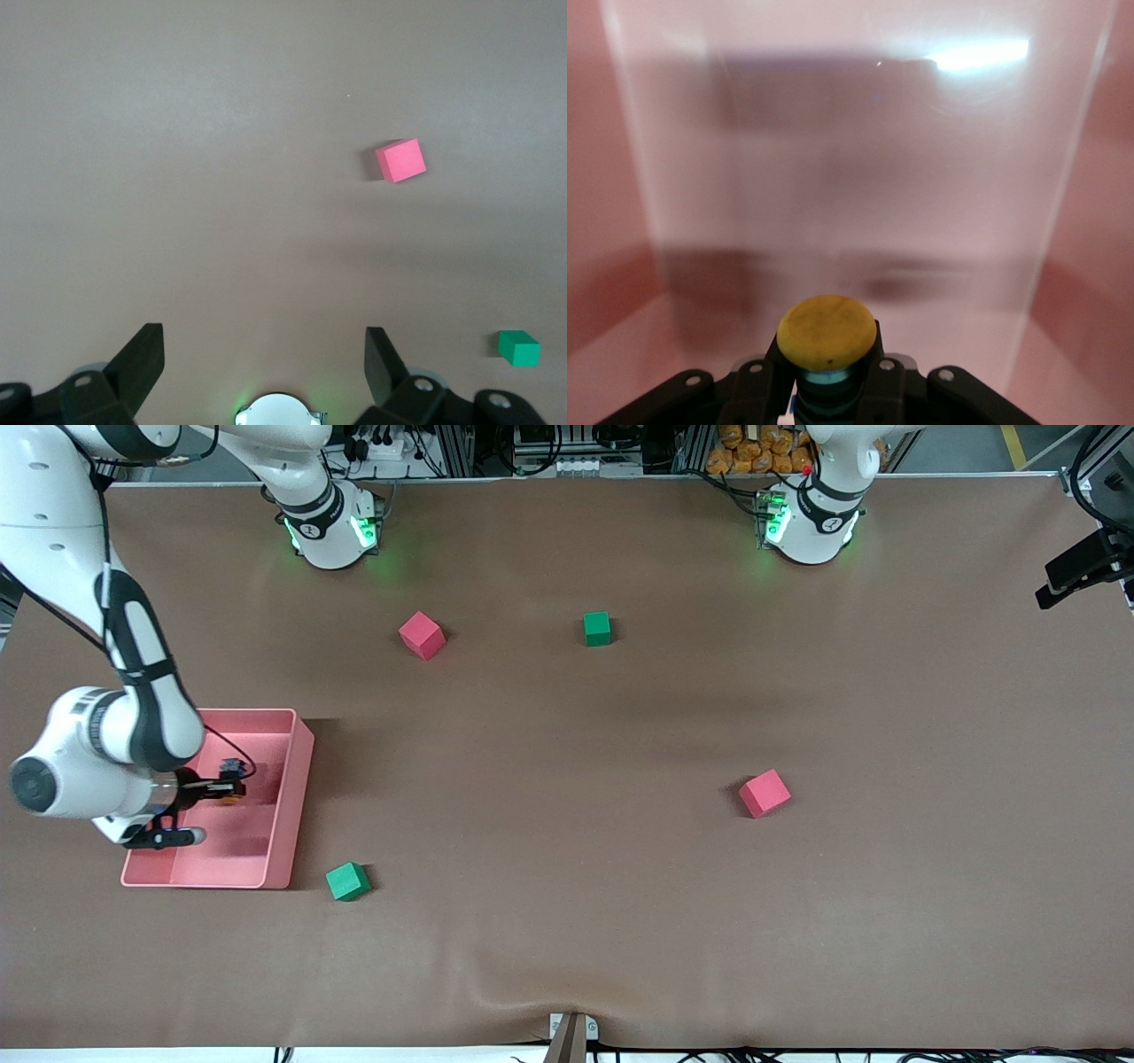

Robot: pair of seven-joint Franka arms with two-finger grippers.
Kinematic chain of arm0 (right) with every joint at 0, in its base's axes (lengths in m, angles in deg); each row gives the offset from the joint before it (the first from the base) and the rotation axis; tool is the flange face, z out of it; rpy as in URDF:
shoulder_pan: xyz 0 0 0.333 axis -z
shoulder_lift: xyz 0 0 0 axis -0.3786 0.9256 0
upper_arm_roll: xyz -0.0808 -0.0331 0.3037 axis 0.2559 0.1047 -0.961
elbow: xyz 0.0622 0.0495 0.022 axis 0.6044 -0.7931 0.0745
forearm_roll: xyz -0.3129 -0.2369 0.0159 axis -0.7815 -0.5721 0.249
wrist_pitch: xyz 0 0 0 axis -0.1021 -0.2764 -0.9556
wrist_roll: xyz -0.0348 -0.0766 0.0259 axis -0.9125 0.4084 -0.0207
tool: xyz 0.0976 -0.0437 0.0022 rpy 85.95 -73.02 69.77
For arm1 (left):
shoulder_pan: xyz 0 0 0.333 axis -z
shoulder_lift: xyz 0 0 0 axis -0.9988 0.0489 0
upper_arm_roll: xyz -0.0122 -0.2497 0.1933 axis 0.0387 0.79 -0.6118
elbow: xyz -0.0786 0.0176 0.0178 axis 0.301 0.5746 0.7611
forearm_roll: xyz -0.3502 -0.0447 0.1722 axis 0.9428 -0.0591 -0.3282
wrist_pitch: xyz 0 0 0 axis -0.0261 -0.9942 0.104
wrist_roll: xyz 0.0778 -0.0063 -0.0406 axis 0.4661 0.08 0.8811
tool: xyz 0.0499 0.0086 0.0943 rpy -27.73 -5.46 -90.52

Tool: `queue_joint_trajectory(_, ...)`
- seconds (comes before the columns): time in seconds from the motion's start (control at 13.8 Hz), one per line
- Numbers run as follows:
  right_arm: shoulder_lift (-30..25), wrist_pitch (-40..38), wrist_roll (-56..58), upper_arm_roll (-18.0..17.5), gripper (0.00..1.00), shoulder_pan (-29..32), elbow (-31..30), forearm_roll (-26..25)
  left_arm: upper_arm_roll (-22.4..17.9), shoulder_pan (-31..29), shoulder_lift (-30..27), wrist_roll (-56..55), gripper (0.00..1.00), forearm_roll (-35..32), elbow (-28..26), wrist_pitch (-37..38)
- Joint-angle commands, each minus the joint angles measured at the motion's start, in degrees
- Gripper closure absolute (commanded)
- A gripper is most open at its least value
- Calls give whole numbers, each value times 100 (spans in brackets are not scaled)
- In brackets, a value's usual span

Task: Place and upright button with both arms
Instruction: 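Lift the button and carry it to mid-table with the right gripper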

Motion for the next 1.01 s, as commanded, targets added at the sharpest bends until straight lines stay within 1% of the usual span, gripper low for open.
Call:
queue_joint_trajectory(0.0, -24, -1703, 47, -142, 100, 28, 1333, 14, 17, -43, 39, 93, 0, 3, 27, 89)
queue_joint_trajectory(0.14, -32, -2391, -198, -221, 100, -243, 1906, 50, 26, -26, 48, 59, 0, 29, -17, 125)
queue_joint_trajectory(0.22, -32, -2585, -539, -247, 100, -480, 2143, 76, 52, -26, 57, 93, 0, 29, -17, 125)
queue_joint_trajectory(0.29, -32, -2761, -943, -256, 100, -769, 2285, 233, 61, 1, 57, 94, 0, 29, -17, 159)
queue_joint_trajectory(0.43, -41, -2781, -1733, -248, 100, -1375, 2479, 977, 96, 27, 74, 102, 0, 38, -17, 230)
queue_joint_trajectory(0.51, -24, -2711, -2277, -222, 100, -1831, 2558, 1164, 157, 45, 92, 111, 0, 38, -17, 230)
queue_joint_trajectory(0.58, 46, -2397, -2787, -221, 100, -2305, 2628, 1201, 219, 45, 162, 129, 0, 38, -17, 230)
queue_joint_trajectory(0.72, 291, -1441, -3614, -213, 100, -3360, 2603, 1192, 307, 53, 215, 478, 0, 12, -52, 239)
queue_joint_trajectory(0.8, 441, -940, -3827, -212, 100, -3774, 2603, 1201, 316, 45, 276, 689, 0, 3, -44, 239)
queue_joint_trajectory(0.94, 792, 54, -3917, -213, 100, -4512, 2611, 1201, 316, 36, 329, 744, 0, 12, -44, 239)
